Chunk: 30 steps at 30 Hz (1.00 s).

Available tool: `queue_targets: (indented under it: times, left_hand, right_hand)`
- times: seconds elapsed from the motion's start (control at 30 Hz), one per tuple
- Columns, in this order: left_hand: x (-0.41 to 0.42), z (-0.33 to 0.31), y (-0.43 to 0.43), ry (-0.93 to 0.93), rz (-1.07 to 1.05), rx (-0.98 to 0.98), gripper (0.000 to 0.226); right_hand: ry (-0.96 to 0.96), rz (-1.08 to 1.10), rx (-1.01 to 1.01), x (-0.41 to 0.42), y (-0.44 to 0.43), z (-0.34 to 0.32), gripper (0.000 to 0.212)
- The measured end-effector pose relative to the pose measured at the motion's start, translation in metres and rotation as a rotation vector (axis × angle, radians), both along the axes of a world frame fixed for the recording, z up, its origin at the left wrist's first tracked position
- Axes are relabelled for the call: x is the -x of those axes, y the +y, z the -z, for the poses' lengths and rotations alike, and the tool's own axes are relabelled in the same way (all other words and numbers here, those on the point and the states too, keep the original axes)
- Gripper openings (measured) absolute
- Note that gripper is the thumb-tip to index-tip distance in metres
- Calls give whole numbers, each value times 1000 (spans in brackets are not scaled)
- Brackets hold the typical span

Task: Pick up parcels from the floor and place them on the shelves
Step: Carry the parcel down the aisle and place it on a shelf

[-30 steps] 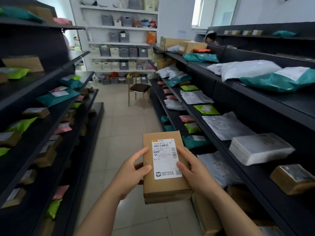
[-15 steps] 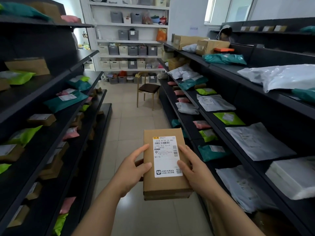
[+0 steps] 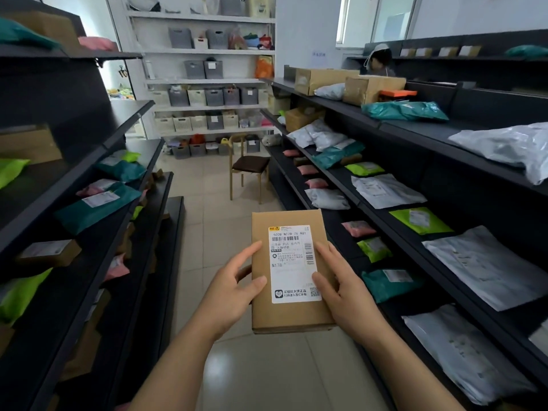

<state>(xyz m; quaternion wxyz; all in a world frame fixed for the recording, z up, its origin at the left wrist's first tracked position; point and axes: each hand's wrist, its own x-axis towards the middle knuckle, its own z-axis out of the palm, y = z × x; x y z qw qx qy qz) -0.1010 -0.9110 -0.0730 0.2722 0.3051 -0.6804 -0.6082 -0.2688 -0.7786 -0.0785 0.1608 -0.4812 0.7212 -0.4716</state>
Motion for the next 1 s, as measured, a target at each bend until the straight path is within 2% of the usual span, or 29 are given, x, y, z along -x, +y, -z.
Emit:
queue_targets:
  times: [0.53, 1.0]
  left_hand:
    - [60, 1, -137, -103, -50, -69, 59]
    - [205, -23, -303, -102, -182, -72, 61]
  right_hand:
    - [-25, -43, -99, 63, -151, 6, 54]
    - [0, -133, -132, 220, -343, -20, 51]
